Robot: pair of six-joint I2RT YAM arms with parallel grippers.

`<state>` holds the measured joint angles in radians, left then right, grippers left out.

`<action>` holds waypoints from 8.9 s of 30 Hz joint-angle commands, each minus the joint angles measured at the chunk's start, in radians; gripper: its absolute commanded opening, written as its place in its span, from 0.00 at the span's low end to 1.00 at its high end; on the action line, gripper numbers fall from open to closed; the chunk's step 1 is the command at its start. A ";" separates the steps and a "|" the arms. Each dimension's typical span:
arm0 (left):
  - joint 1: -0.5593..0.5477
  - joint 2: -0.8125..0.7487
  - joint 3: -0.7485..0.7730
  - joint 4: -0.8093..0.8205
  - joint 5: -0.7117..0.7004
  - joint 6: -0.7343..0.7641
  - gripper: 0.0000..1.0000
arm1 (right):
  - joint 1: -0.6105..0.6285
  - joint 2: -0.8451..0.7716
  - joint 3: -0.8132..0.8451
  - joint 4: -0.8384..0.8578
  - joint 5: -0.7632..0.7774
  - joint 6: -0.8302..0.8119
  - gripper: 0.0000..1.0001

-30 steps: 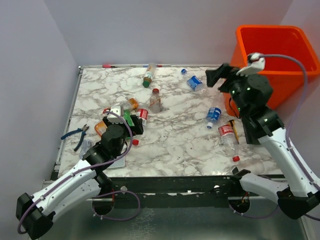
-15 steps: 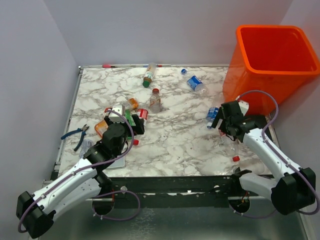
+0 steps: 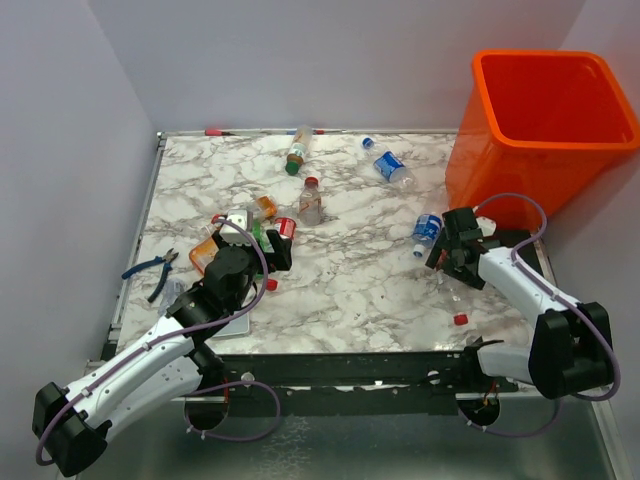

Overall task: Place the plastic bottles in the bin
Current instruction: Pick up the plastic bottle at the center of the board.

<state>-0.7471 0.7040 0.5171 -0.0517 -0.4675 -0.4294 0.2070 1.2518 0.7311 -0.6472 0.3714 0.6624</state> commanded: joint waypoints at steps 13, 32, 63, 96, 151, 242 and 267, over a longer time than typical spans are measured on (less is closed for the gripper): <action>0.005 0.007 0.034 -0.015 0.043 -0.009 0.99 | -0.006 -0.009 -0.071 0.056 -0.233 0.035 0.94; 0.003 -0.097 0.000 0.139 0.243 -0.006 0.99 | 0.090 -0.467 0.087 0.084 -0.545 0.035 0.50; -0.037 0.303 0.197 0.624 1.080 -0.141 0.85 | 0.404 -0.327 -0.044 1.396 -0.681 0.318 0.45; -0.040 0.305 0.251 0.521 1.059 -0.033 0.00 | 0.445 -0.374 0.073 1.077 -0.740 0.180 0.99; -0.385 0.176 0.355 -0.241 0.299 2.235 0.00 | 0.448 -0.183 0.353 -0.100 -0.955 -0.543 0.87; -0.162 0.377 0.207 0.736 0.794 -0.131 0.29 | 0.458 -0.639 0.333 0.318 -0.447 -0.330 0.97; -0.172 0.274 0.247 0.408 0.740 0.068 0.24 | 0.476 -0.184 0.589 0.403 -0.778 -0.208 0.69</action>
<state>-0.9123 0.9798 0.7345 0.3573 0.2958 -0.3790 0.6720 1.0546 1.3025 -0.2073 -0.3595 0.4568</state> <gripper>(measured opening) 0.416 0.702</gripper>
